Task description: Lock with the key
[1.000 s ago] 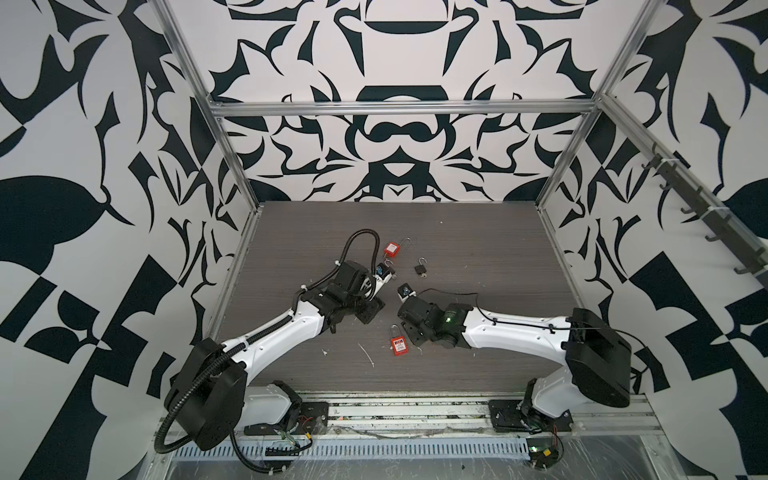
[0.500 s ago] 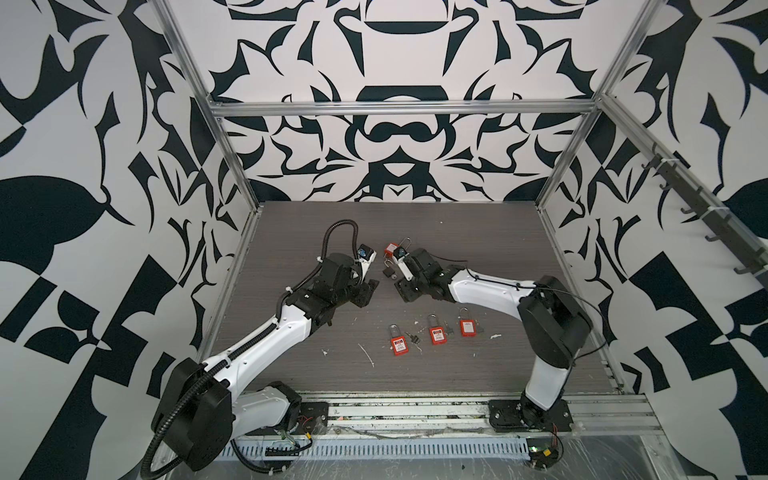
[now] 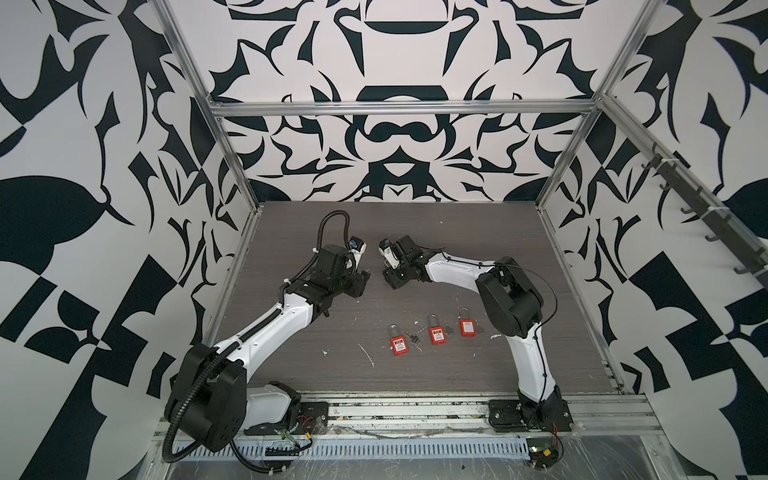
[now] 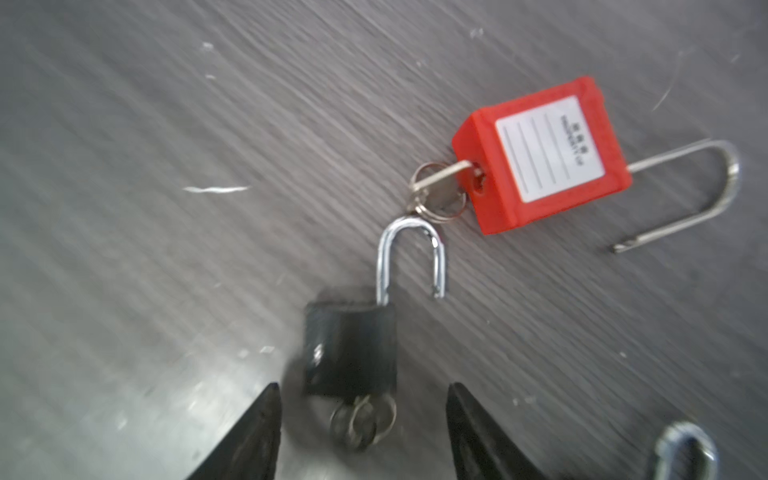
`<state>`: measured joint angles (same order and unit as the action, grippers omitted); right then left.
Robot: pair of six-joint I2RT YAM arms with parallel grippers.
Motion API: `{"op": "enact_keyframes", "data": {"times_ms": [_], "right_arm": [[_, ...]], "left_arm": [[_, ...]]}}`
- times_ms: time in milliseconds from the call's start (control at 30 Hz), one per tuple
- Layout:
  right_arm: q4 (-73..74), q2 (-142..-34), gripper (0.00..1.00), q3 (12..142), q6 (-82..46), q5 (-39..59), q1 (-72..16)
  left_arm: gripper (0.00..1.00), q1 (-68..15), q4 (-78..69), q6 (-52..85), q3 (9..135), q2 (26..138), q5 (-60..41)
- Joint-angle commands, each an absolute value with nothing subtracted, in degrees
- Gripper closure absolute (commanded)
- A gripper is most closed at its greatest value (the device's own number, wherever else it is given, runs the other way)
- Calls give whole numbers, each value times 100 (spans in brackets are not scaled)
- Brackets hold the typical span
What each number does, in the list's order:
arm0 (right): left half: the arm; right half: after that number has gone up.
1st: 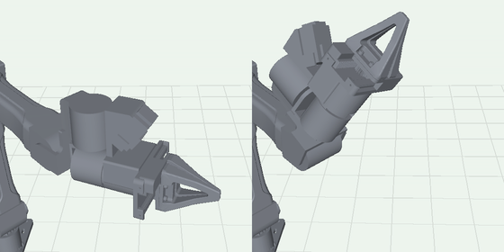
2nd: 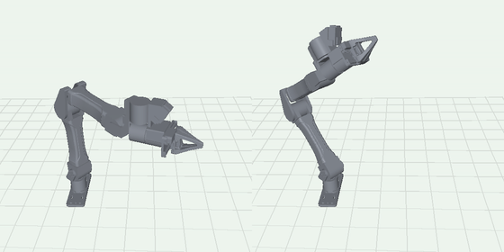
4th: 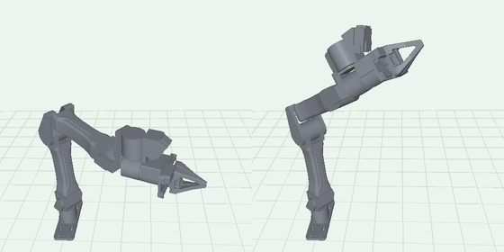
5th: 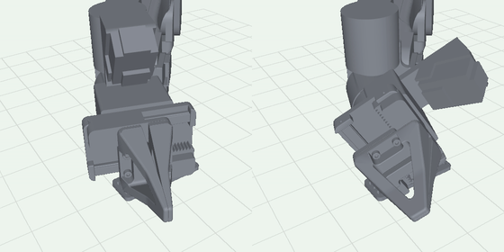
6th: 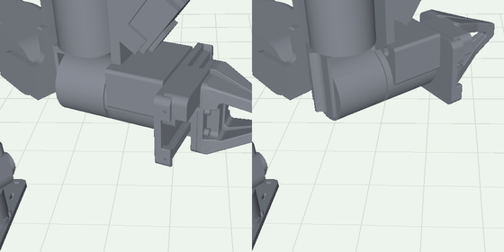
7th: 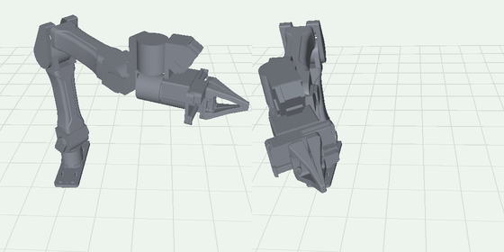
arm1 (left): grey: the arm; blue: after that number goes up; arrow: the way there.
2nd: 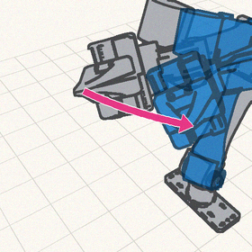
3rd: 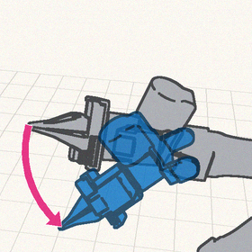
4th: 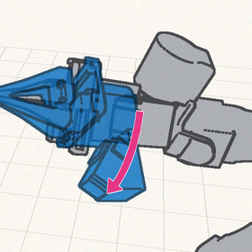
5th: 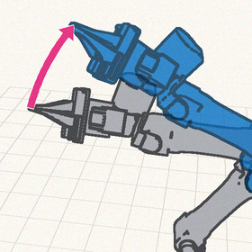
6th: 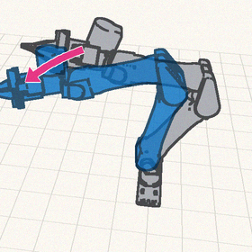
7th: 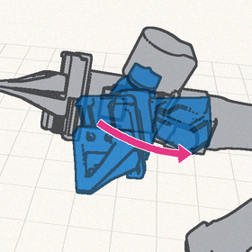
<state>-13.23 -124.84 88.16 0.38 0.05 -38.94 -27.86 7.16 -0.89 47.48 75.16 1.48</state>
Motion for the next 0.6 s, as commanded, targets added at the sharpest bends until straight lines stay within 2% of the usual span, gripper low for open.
{"op": "enact_keyframes", "data": {"times_ms": [0, 233, 567], "right_arm": [[-1474, -12576, 39, 9174, 56, 112, -3846], [-1686, -12780, 54, 9464, 61, 338, -3815], [-1870, -12217, 71, 8924, 350, 448, -3815]], "left_arm": [[38, -2733, 926, -157, 4985, 7713, 84], [38, -2715, 1054, -269, 5209, 7967, 51], [36, -2706, 1028, -547, 5234, 8088, -372]]}}
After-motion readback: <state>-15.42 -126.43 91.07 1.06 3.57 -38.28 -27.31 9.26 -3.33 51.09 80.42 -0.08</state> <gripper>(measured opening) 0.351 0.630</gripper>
